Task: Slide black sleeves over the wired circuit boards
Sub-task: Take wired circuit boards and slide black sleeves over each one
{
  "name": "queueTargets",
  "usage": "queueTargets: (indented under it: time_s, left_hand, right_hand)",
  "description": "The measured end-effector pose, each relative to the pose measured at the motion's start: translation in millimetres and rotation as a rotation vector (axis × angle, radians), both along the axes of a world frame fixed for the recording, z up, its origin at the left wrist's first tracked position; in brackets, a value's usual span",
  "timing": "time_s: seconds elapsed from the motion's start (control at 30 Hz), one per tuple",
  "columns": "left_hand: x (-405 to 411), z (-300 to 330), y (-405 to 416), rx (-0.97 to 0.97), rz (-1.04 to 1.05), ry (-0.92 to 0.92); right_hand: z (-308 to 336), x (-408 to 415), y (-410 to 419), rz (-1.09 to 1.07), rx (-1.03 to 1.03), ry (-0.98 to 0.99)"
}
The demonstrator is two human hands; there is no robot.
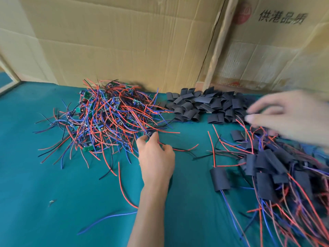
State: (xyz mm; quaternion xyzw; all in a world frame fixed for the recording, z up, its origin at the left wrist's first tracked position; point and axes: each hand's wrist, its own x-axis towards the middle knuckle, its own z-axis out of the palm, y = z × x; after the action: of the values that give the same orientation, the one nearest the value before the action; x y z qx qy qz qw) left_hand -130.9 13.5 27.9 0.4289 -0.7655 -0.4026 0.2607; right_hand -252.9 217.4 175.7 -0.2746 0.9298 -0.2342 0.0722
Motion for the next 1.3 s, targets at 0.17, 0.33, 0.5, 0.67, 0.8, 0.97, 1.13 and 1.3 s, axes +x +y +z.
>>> queueTargets:
  time_s: [0.17,0.33,0.5,0.67,0.8,0.97,1.13,1.3]
  left_hand:
    - [0,-1,-3,-0.019,0.028,0.058]
    - [2,1,-3,-0.042,0.072,0.075]
    - [4,0,-4,-0.057,0.071,0.012]
    - [3,0,-1,-0.081,0.061,-0.007]
    - [1,0,0,-0.124,0.008,-0.087]
    - [4,0,-9,0.030,-0.019,0.063]
    - [1,2,-11,0.140,-0.065,0.293]
    - [0,-4,-14,0.298,-0.168,0.404]
  right_hand:
    - [-54,-40,-108,0.164,0.135,0.016]
    - [-122,-71,-140,-0.051,0.121,0.115]
    - [-132,-69,-145,-0.213,-0.076,0.198]
    - [-115,-36,-125,-0.265,-0.291,0.094]
    - [-124,24,-129,-0.036,-0.352,-0.050]
    - [-132,54,-139,0.113,-0.368,-0.217]
    - [-125,57,-123,0.110,-0.642,-0.490]
    - [-116,46,-106,0.105,-0.732,-0.459]
